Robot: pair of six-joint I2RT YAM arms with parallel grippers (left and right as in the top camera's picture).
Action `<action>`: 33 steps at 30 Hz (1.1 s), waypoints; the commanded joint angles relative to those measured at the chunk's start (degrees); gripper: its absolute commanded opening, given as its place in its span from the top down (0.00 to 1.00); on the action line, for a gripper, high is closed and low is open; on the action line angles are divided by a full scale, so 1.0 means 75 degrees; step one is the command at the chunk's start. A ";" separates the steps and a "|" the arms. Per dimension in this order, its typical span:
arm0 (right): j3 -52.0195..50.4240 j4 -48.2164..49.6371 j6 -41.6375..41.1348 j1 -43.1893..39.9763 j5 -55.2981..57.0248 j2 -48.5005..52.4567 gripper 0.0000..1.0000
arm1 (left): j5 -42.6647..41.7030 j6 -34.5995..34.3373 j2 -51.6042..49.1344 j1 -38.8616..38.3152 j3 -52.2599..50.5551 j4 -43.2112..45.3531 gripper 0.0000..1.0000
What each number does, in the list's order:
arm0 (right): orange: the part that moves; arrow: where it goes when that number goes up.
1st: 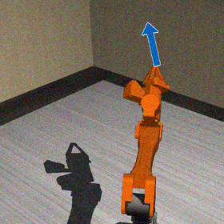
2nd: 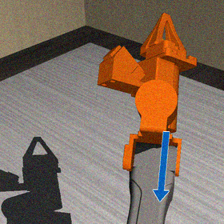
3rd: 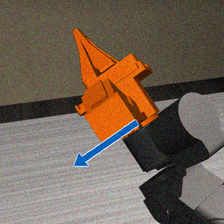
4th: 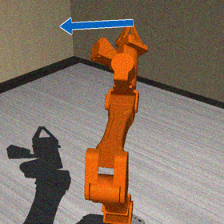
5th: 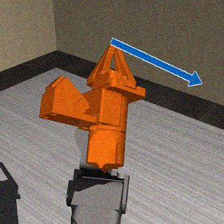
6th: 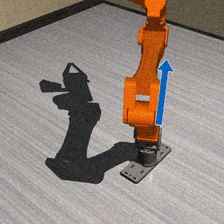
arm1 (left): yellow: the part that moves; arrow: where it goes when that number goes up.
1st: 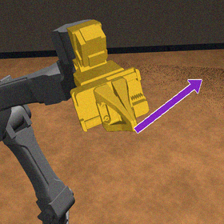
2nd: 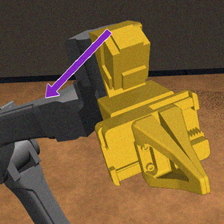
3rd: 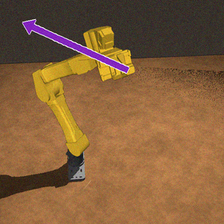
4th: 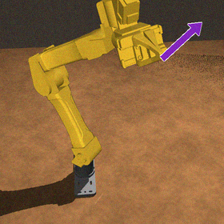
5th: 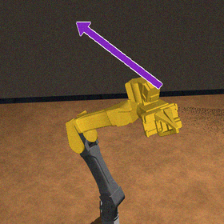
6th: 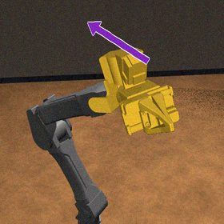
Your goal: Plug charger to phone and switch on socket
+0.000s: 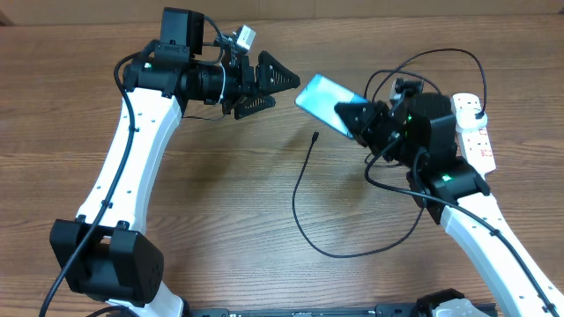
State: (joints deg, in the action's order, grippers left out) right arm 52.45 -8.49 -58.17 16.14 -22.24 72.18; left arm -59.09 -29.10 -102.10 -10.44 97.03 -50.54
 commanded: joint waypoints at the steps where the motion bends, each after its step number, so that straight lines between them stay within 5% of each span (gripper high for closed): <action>1: 0.0734 0.0152 -0.0530 0.0294 0.1116 -0.0207 0.96 | -0.0268 0.0006 -0.0154 0.0038 0.0085 0.0009 0.00; 17: 0.0775 0.1926 -0.3809 0.1107 0.2139 0.0772 0.96 | -0.1533 -0.2189 -0.1227 0.0038 0.0076 0.2189 0.00; 27: 0.0775 0.2174 -0.4080 0.1241 0.2136 0.1358 0.96 | -0.1309 -0.3567 -0.1486 0.0038 0.0076 0.3433 0.02; 33: 0.0775 0.2777 -0.4680 0.1256 0.2384 0.1513 0.96 | -0.0819 -0.4823 -0.1486 0.0029 0.0076 0.3806 0.14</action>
State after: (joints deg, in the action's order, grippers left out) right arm 56.36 10.31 -90.28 25.23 -5.98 83.22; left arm -67.85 -58.85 -112.68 -10.44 97.01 -22.33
